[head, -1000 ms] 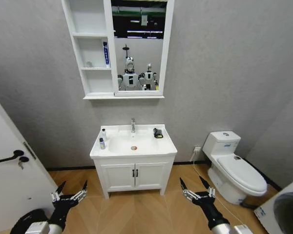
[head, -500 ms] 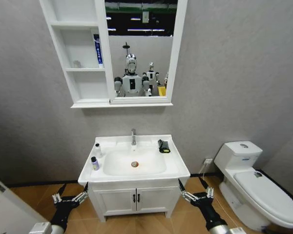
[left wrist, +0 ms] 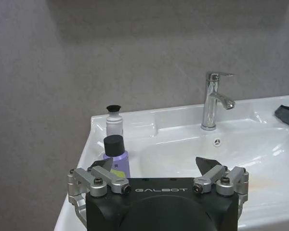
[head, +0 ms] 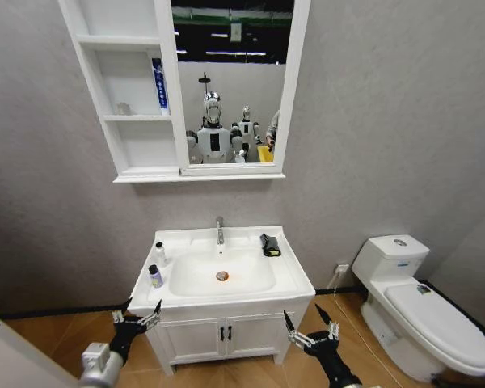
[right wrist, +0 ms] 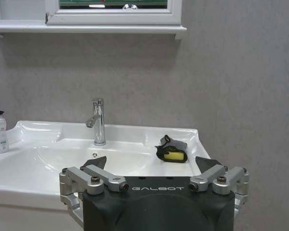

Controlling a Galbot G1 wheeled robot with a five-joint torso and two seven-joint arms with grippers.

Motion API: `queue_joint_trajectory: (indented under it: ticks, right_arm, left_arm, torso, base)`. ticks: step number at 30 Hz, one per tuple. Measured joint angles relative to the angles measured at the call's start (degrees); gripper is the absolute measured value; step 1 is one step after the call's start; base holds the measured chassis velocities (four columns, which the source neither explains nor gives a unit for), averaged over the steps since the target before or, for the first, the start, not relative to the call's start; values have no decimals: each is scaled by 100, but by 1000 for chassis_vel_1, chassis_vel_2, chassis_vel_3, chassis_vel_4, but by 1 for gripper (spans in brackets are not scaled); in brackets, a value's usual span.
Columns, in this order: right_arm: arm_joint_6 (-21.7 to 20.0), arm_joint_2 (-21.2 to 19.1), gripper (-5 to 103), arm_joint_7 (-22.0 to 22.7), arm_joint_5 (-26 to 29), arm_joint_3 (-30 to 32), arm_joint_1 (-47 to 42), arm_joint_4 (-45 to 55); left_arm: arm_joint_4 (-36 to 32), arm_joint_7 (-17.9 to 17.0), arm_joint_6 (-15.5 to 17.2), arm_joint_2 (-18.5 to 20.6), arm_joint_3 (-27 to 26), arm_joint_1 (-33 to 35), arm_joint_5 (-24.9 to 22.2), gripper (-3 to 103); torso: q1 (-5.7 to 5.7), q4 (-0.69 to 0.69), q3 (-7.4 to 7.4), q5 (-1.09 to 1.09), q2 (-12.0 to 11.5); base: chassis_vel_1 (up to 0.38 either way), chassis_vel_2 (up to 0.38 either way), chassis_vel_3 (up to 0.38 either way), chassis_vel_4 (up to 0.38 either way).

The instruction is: Move facial cleanser and shampoo from washbasin to cabinet, then wipe washbasin with towel.

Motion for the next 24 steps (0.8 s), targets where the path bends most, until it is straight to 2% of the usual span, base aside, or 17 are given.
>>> queue_joint_trajectory:
  ticks: [3, 5, 9, 20, 24]
  right_arm:
    - [10, 95, 100, -6, -37, -32, -26, -98]
    - [15, 174, 100, -8, -51, -50, -37, -166]
    - [15, 208, 100, -8, -51, -50, -41, -190]
    - [15, 216, 100, -10, -11, 138, -107, -197]
    - [24, 225, 100, -19, -7, 168, -121, -203]
  left_arm:
    - [275, -149, 25, 23, 87, -343, -51, 97]
    - [532, -419, 76, 5, 165, -584, -98, 97]
    - [708, -517, 79, -18, 214, -732, -109, 97]
    - [1776, -776, 150, -100, 660, -1632, -229, 97]
    - [2194, -797, 62, -191, 740, -1997, -7, 97]
  torso:
    - [0, 1, 0, 0, 0]
    - [-1, 1, 0, 1, 0]
    - [-3, 2, -1, 1, 0]
    - [-2, 1, -1, 0, 0]
    - [-2, 1, -1, 1, 0]
  base:
    - [0, 0, 0, 0]
    - [0, 0, 0, 0]
    - [0, 0, 0, 0]
    - [0, 0, 0, 0]
    - [0, 0, 0, 0]
